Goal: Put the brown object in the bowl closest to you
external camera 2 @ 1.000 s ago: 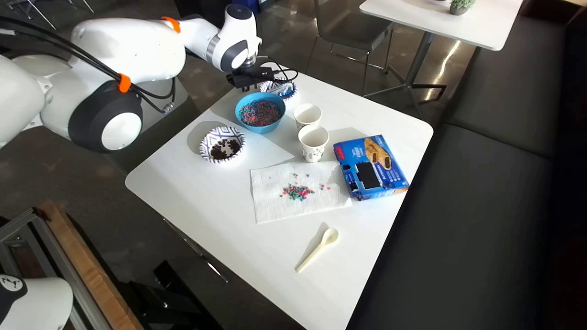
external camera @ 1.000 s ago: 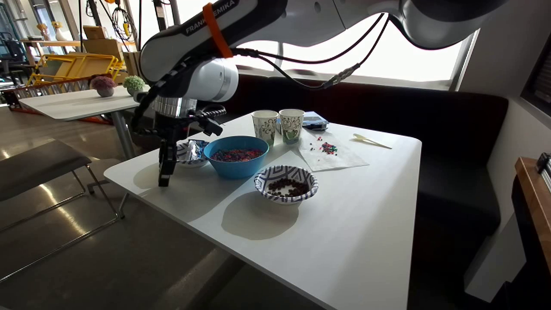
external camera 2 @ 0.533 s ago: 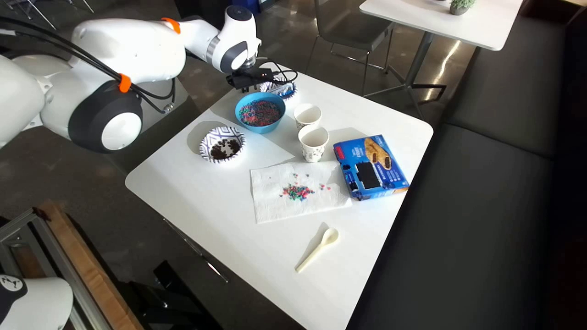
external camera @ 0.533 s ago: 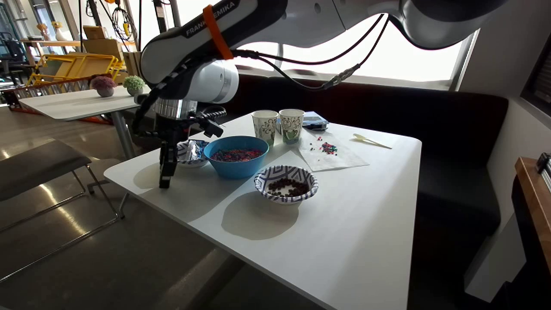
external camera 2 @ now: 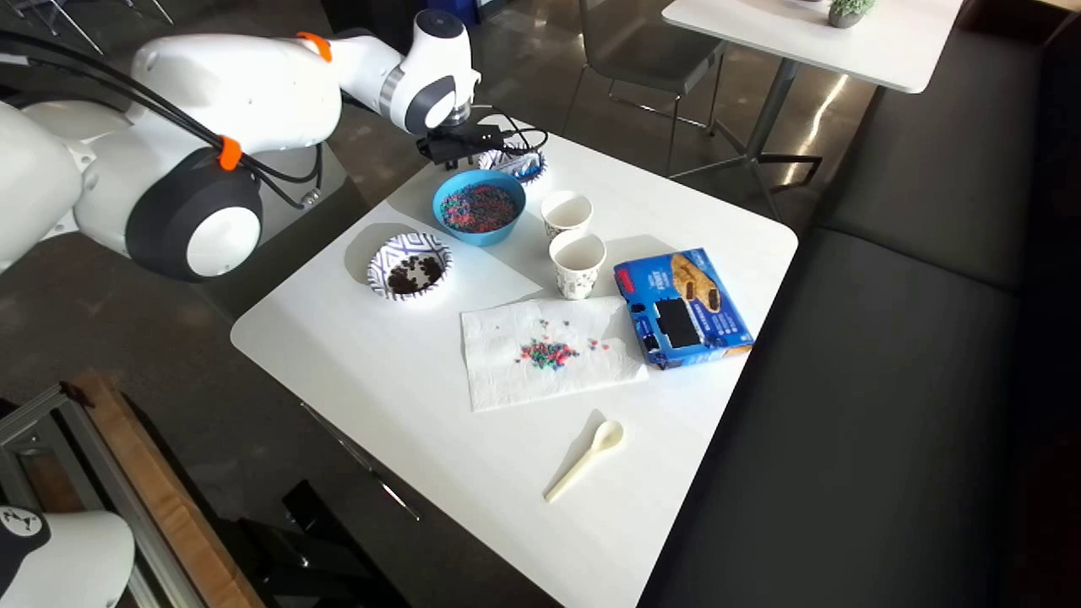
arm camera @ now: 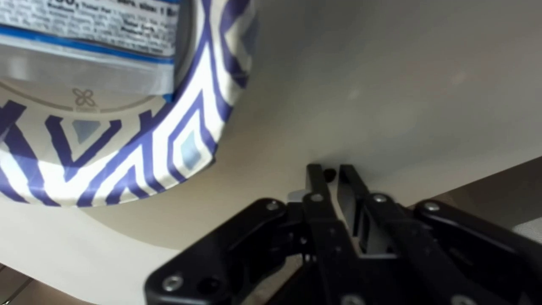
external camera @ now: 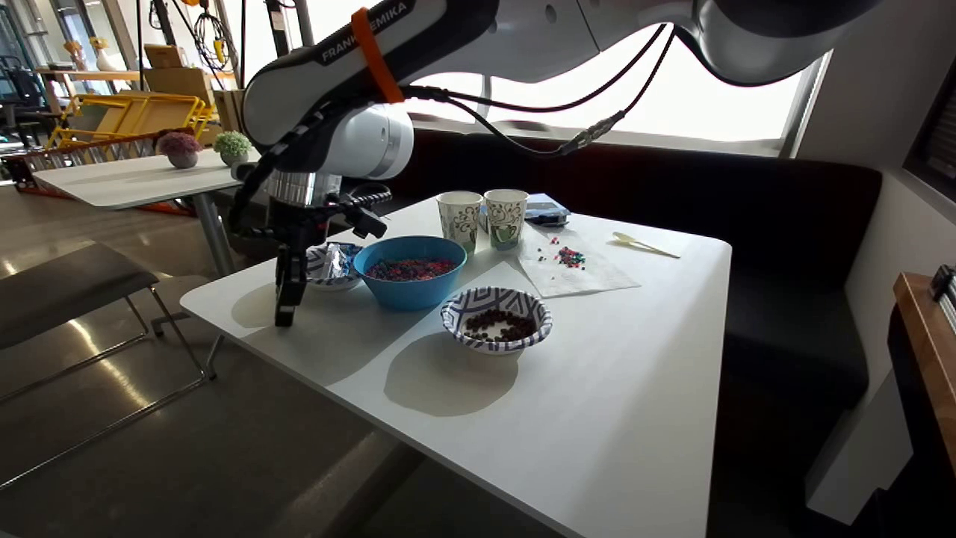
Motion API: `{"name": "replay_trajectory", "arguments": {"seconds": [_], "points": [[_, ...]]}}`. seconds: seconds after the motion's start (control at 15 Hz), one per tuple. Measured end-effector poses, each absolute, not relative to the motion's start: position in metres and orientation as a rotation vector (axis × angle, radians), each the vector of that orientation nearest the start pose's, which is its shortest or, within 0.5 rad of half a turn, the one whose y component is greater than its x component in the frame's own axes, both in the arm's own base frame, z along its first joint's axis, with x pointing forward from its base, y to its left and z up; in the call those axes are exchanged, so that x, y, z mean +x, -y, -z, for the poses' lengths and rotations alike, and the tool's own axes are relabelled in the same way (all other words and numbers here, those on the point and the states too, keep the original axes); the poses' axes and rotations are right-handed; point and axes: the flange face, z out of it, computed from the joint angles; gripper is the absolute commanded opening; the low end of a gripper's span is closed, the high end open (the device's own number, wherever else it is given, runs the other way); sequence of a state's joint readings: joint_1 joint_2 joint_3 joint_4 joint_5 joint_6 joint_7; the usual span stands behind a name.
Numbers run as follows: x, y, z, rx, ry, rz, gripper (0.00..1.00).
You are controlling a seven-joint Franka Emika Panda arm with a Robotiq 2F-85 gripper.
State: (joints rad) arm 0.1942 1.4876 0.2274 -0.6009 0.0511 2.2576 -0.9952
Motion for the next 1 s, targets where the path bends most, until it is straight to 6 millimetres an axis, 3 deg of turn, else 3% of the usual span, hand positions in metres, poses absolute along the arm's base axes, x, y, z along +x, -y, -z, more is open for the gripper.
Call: {"name": "replay_trajectory", "arguments": {"seconds": [1.0], "points": [[0.771,-0.2353,-0.0782,-2.432,1.637,0.434,0.18]]}}
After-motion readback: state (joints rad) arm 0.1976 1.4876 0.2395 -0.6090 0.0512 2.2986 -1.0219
